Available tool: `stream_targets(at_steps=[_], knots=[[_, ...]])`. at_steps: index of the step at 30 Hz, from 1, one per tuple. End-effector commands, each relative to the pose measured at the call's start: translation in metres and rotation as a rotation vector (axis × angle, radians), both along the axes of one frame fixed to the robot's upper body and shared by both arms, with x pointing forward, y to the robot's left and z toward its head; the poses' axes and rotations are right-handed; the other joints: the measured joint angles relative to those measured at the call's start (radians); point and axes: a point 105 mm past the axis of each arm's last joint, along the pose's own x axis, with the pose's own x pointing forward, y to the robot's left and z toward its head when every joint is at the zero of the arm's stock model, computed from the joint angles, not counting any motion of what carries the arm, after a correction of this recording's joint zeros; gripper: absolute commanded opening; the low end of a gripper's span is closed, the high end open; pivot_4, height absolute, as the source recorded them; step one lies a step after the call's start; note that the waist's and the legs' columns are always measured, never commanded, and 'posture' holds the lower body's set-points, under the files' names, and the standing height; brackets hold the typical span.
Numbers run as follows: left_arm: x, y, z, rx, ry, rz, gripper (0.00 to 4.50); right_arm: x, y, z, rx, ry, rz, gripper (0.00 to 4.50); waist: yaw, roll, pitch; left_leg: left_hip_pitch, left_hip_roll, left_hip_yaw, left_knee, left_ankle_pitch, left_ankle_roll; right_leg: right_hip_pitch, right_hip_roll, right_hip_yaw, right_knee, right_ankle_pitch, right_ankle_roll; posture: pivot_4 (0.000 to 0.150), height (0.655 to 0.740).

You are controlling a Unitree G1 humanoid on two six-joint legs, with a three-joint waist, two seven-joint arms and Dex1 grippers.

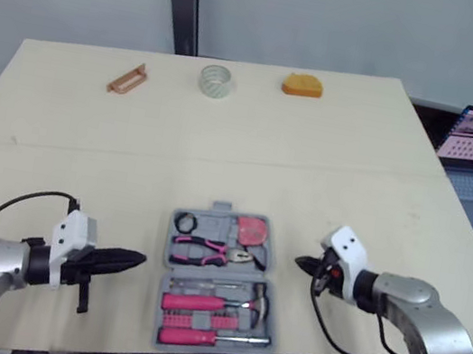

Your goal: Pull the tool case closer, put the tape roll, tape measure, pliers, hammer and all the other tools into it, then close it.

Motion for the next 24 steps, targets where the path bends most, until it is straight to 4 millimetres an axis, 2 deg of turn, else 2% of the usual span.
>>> stream_targets(at_steps=[1,6,12,13,15,18,21,24], knots=[[-0.007,-0.009,0.012,-0.042,-0.027,-0.048,0.00,0.002,-0.001,0.012,0.033,-0.051,-0.026,0.01,0.000,0.000,0.000,0.000,0.000,0.000,0.000,0.000,0.000,0.000,0.000,0.000,0.000,0.000,0.000,0.150,0.7400],[-0.016,-0.024,0.006,-0.053,-0.011,-0.107,0.00,0.003,-0.001,0.012,0.052,-0.073,-0.023,0.01,0.001,0.000,0.000,0.000,0.000,0.000,0.000,0.000,0.000,0.000,0.000,0.000,0.000,0.000,0.000,0.150,0.7400],[-0.036,-0.033,-0.015,-0.046,0.028,-0.156,0.00,0.011,0.004,0.019,0.224,0.027,-0.045,0.01,-0.002,0.000,0.000,0.000,0.000,0.000,-0.001,0.000,0.000,0.000,0.000,0.000,0.000,0.000,0.000,0.150,0.7400],[-0.038,-0.034,-0.017,-0.044,0.031,-0.162,0.00,0.011,0.005,0.019,0.244,0.042,-0.046,0.53,-0.002,0.000,0.000,0.000,0.000,0.000,-0.001,0.000,0.000,0.000,0.000,0.000,0.000,0.000,0.000,0.150,0.7400],[-0.042,-0.036,-0.020,-0.043,0.037,-0.178,0.00,0.011,0.007,0.019,0.267,0.066,-0.040,1.26,0.000,0.000,0.000,0.000,0.000,0.000,-0.001,0.000,0.000,0.000,0.000,0.000,-0.001,0.000,0.000,0.150,0.7400],[-0.045,-0.040,-0.027,-0.051,0.043,-0.186,0.00,0.015,0.010,0.022,0.329,0.125,-0.039,2.78,0.004,0.000,0.000,0.000,0.000,0.000,0.000,0.000,0.000,0.000,0.000,0.000,-0.001,0.000,0.000,0.150,0.7400],[-0.040,-0.046,-0.035,-0.057,0.032,-0.175,0.00,0.024,0.011,0.026,0.409,0.183,-0.061,4.32,0.002,0.001,0.000,0.000,0.000,0.000,0.000,0.000,0.000,0.001,0.000,0.000,-0.001,0.000,0.000,0.150,0.7400],[-0.033,-0.052,-0.044,-0.067,0.022,-0.152,0.00,0.033,0.010,0.026,0.478,0.241,-0.097,4.43,0.002,0.001,0.000,0.000,0.000,0.000,0.000,0.000,0.000,0.001,0.000,0.000,0.000,0.000,0.000,0.150,0.7400]])
